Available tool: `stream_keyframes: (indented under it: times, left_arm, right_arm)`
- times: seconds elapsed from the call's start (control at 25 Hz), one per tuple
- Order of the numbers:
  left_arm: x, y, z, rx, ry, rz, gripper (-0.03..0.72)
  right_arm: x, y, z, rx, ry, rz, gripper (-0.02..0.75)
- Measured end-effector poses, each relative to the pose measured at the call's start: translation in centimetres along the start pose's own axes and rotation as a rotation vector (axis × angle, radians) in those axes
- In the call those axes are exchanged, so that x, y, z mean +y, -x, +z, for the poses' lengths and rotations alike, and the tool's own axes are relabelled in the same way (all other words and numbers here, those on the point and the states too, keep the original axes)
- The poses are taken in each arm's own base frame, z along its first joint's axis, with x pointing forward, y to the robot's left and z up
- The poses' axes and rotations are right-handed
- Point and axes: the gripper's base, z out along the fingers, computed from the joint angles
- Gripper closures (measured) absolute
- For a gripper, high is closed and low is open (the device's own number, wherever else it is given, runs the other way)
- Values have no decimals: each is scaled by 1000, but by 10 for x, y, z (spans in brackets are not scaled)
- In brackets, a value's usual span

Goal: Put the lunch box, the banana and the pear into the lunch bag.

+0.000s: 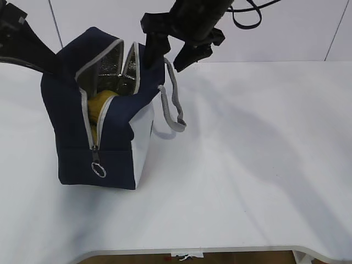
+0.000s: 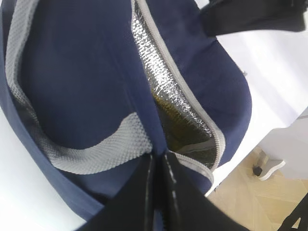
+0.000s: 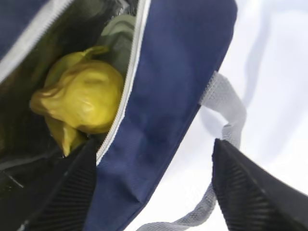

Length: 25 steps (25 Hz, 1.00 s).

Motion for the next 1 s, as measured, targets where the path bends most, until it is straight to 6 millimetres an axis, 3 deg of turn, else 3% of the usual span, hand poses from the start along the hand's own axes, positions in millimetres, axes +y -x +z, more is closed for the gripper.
stream_keyframes:
  times: [0.44,0.6,0.84,1.0]
  left_arm:
    - [0,0,0,0,0,0,695]
    - [0,0,0,0,0,0,695]
    - [-1,1,0,-7,-10,-6,695]
    - [-10,3,3,-27,-65,-20,695]
  right_arm:
    - [-8,-3,26,49,20,28,204]
    - [-9,-4,31,60,27,35,321]
    - [-10,-4,32,62,25,16,695]
    - [-8,-3,18,38,-12,-18,736]
